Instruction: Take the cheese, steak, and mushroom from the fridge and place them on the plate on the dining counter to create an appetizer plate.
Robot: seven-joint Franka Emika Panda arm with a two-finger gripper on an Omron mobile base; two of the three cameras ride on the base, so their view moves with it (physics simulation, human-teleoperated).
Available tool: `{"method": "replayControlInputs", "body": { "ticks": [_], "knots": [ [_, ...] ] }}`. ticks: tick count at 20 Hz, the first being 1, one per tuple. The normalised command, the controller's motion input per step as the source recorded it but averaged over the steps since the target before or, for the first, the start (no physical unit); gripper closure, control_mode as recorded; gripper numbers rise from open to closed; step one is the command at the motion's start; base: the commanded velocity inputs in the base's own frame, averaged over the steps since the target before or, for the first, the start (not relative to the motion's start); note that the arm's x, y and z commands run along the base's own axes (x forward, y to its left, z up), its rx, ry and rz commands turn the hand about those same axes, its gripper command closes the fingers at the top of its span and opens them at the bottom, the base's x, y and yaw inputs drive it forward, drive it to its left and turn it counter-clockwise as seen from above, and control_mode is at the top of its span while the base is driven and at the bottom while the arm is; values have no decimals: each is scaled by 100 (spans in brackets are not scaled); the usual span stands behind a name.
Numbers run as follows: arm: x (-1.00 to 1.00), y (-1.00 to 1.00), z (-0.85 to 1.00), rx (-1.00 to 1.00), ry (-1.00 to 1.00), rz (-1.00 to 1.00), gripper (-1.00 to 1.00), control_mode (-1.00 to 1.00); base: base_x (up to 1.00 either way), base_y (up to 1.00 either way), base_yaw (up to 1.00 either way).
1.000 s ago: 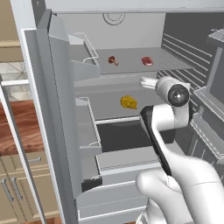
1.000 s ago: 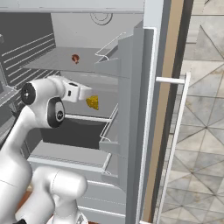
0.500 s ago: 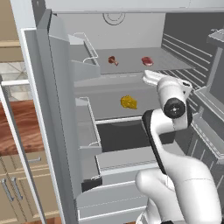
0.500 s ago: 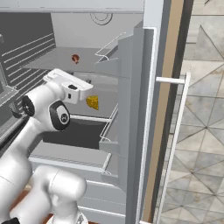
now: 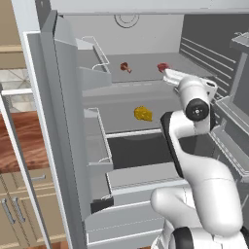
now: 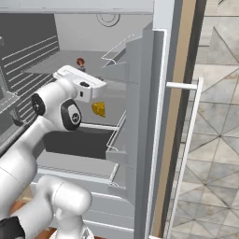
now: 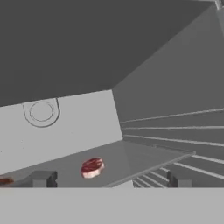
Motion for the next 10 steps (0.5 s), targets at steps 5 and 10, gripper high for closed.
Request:
{"method": "replayControlInputs", "body": {
  "ticks": [5, 10],
  "knots": [
    [0, -9, 5, 0, 28, 0, -100, -100, 0, 0, 0],
    [0, 0, 23, 0, 23, 0, -100, -100, 0, 0, 0]
  ]
}}
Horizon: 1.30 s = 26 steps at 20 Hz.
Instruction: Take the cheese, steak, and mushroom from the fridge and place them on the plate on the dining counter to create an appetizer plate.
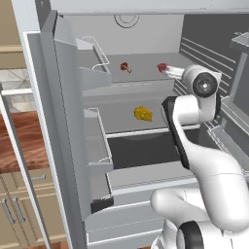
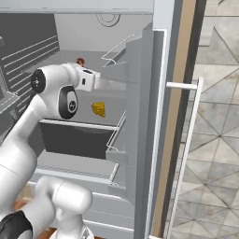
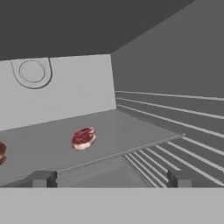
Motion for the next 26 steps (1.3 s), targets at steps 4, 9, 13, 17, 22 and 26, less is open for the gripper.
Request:
{"method": "replayControlInputs", "body": {
  "ticks": [4, 9, 13, 17, 22, 26],
  "knots": [
    [1, 0, 8, 0, 34, 0, -100, -100, 0, 0, 0],
    [20, 0, -1, 0, 31, 0, -100, -100, 0, 0, 0],
    [36, 0, -10, 0, 18, 0, -100, -100, 0, 0, 0],
    [36, 1, -11, 0, 9, 0, -100, -100, 0, 0, 0],
    [37, 1, -12, 0, 1, 0, -100, -100, 0, 0, 0],
    [39, 0, -29, 9, 0, -5, -100, -100, 0, 0, 0]
  ]
}}
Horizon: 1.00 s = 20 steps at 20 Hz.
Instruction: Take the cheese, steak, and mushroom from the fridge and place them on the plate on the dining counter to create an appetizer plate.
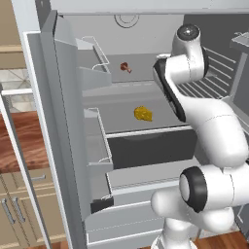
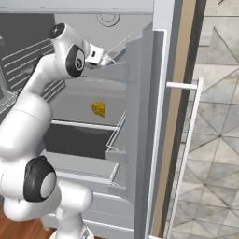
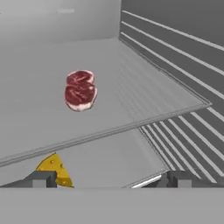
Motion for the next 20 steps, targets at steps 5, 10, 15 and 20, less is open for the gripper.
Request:
{"method": "replayControlInputs", "body": {
  "ticks": [5, 10, 15, 20],
  "knots": [
    [45, 0, -37, 21, -4, -9, -100, -100, 0, 0, 0],
    [34, 0, -5, 14, 2, -9, -100, -100, 0, 0, 0],
    [35, -2, 0, 3, 4, -1, -100, -100, 0, 0, 0],
    [51, 0, -2, 2, 0, 0, -100, -100, 0, 0, 0]
  ]
}}
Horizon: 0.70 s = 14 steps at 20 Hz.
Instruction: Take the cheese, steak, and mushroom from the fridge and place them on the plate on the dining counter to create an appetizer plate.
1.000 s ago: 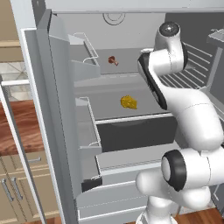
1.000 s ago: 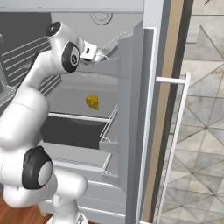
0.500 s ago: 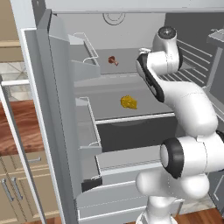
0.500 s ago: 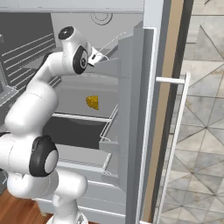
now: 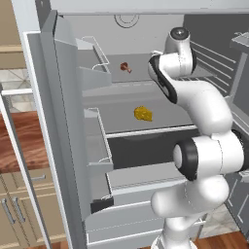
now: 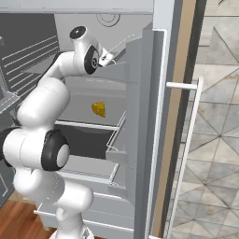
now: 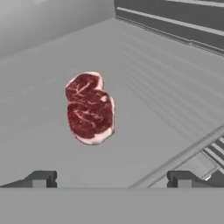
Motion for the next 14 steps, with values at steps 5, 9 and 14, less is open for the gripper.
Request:
{"method": "replayControlInputs", "body": {
  "ticks": [5, 9, 14],
  "knots": [
    [52, 0, -13, 0, 0, 0, -100, -100, 0, 0, 0],
    [54, -3, -17, 0, 0, 0, -100, -100, 0, 0, 0],
    [56, -7, -15, 0, 0, 0, -100, -100, 0, 0, 0]
  ]
}}
